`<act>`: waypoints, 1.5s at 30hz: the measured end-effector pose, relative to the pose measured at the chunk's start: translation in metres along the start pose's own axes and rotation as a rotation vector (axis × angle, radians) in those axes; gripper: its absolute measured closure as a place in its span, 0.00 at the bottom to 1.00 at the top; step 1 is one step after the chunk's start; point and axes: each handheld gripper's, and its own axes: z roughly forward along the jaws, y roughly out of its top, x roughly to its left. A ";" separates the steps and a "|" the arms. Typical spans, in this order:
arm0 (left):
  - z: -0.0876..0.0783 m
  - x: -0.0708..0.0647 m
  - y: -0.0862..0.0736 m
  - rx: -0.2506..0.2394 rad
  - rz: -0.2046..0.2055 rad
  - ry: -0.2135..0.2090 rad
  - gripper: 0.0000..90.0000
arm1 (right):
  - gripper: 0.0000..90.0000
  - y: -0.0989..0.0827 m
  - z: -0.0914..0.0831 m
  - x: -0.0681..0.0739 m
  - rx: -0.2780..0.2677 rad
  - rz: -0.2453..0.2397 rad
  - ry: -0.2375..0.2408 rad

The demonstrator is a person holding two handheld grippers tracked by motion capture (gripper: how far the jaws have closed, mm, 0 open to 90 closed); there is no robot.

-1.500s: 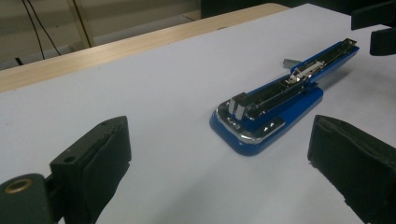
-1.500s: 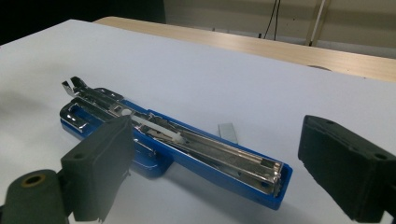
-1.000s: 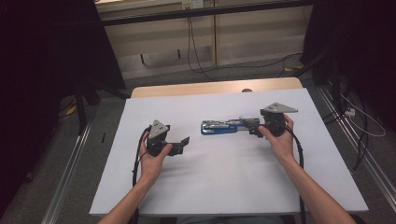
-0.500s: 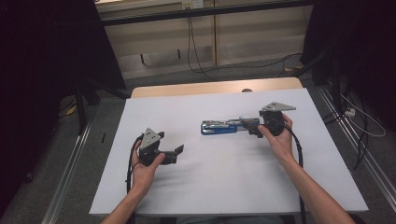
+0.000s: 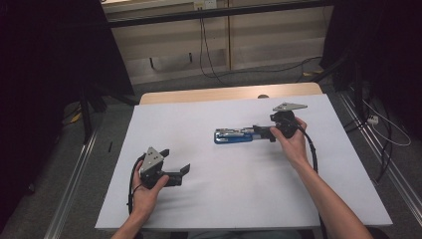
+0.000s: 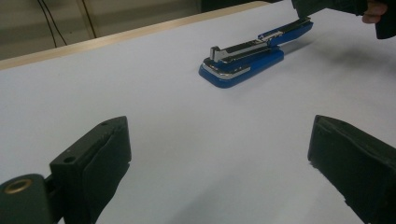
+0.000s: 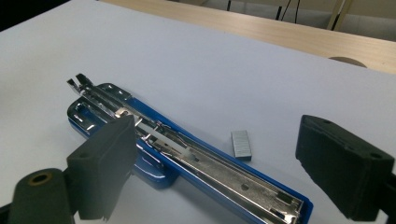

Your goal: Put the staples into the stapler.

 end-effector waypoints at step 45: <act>-0.017 -0.008 -0.011 0.026 -0.027 0.011 0.05 | 0.55 0.046 0.052 -0.033 0.371 -0.117 0.054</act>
